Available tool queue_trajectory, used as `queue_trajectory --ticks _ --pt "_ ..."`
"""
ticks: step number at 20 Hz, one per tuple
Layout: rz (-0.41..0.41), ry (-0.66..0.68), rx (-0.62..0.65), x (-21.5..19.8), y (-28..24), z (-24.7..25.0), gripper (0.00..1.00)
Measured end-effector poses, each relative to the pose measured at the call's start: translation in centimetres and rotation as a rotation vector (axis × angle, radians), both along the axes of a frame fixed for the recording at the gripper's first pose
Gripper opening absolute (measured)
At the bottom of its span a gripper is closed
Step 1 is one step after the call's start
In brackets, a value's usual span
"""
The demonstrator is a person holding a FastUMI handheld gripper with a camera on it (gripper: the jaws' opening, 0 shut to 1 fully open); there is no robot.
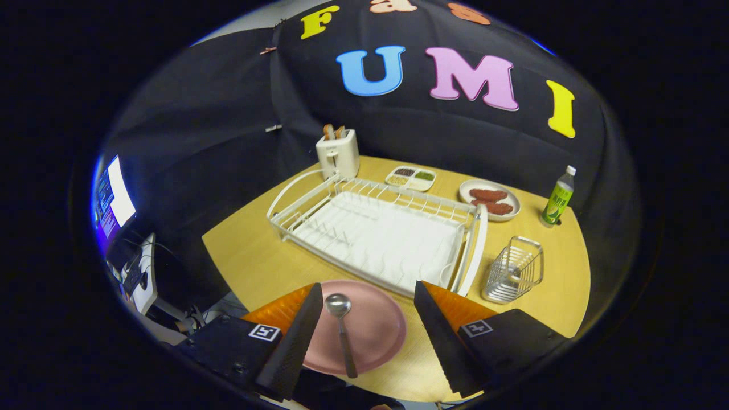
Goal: Take the plate from the dish rack, then take the spoon from the basket and place it into the plate.
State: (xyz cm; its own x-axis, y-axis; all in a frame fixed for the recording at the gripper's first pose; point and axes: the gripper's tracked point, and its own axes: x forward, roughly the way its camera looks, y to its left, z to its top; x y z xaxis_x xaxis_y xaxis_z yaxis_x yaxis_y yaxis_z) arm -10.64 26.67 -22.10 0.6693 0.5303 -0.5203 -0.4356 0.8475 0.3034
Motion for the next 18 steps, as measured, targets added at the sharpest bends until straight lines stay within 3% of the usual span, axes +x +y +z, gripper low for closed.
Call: queue_trajectory --ticks 7,10,18 --pt "-0.219 -0.227 -0.031 7.5 -8.9 9.3 0.99" --pt "-0.255 -0.314 -0.066 8.6 -12.9 12.3 0.98" --pt "-0.296 -0.376 -0.028 9.1 -19.4 16.1 0.98"
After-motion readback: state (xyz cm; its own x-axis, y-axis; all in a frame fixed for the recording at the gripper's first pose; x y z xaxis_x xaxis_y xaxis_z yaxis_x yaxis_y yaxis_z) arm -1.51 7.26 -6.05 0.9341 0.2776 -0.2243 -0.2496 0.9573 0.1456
